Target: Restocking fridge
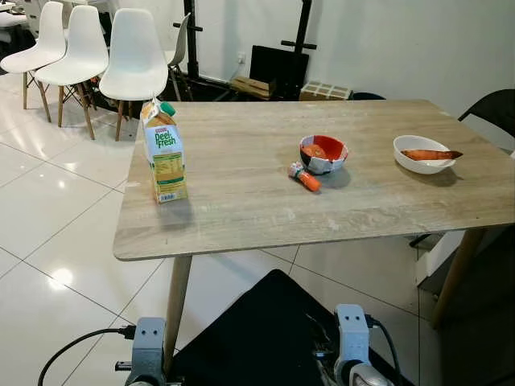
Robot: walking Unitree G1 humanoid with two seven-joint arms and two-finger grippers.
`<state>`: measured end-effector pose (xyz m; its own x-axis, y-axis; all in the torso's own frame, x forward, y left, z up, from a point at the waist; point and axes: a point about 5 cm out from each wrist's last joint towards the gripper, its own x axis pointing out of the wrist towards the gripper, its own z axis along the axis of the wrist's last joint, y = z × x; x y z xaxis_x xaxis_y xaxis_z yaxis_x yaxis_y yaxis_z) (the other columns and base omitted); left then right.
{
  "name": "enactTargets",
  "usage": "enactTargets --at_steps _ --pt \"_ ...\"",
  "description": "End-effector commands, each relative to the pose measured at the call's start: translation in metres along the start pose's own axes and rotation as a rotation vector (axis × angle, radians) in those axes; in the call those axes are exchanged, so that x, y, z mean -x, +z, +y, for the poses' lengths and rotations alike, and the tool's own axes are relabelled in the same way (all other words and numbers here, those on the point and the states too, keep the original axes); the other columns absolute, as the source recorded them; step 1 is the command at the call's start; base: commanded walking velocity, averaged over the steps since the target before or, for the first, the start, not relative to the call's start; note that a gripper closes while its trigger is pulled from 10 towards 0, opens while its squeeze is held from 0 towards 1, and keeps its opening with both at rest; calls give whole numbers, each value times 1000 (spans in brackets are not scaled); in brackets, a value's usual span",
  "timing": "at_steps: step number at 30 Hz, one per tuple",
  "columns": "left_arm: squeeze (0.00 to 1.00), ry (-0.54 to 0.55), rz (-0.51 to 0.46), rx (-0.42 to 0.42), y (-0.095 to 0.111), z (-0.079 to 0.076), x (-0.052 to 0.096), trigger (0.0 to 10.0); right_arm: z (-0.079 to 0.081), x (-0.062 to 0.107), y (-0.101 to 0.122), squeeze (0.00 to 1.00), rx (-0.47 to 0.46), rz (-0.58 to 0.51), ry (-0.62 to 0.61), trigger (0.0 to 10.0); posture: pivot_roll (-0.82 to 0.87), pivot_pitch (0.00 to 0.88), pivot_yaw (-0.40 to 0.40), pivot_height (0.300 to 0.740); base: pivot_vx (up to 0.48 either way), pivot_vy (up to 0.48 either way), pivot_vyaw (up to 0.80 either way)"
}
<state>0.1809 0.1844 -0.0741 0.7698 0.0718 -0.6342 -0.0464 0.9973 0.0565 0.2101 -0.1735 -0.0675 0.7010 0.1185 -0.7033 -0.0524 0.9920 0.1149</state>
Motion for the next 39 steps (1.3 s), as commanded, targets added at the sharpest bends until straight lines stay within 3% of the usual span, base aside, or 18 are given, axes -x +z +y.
enactTargets --at_steps 1,6,13,22,33,39 --pt "0 -20 22 9 -3 -6 0 10000 4 -1 4 0 26 -15 22 10000 -34 0 -89 740 0 0 0" --pt "0 -49 18 40 -4 -14 1 10000 6 -1 2 0 32 -16 44 10000 -32 0 -87 740 0 0 0" --pt "0 -65 15 7 -5 -18 2 10000 -2 1 -4 0 46 18 -14 10000 -25 0 -82 740 0 0 0" --pt "0 -65 83 -37 -16 -13 5 10000 -4 2 -8 0 25 27 -39 10000 -41 1 -61 740 0 0 0" --pt "0 -85 104 -66 -19 -14 5 10000 -11 6 -14 0 -39 43 -83 10000 -41 6 -52 740 0 0 -588" --pt "0 -116 123 -74 -20 -19 5 10000 -13 6 -13 0 -30 36 -89 10000 -44 6 -53 740 0 0 -756"
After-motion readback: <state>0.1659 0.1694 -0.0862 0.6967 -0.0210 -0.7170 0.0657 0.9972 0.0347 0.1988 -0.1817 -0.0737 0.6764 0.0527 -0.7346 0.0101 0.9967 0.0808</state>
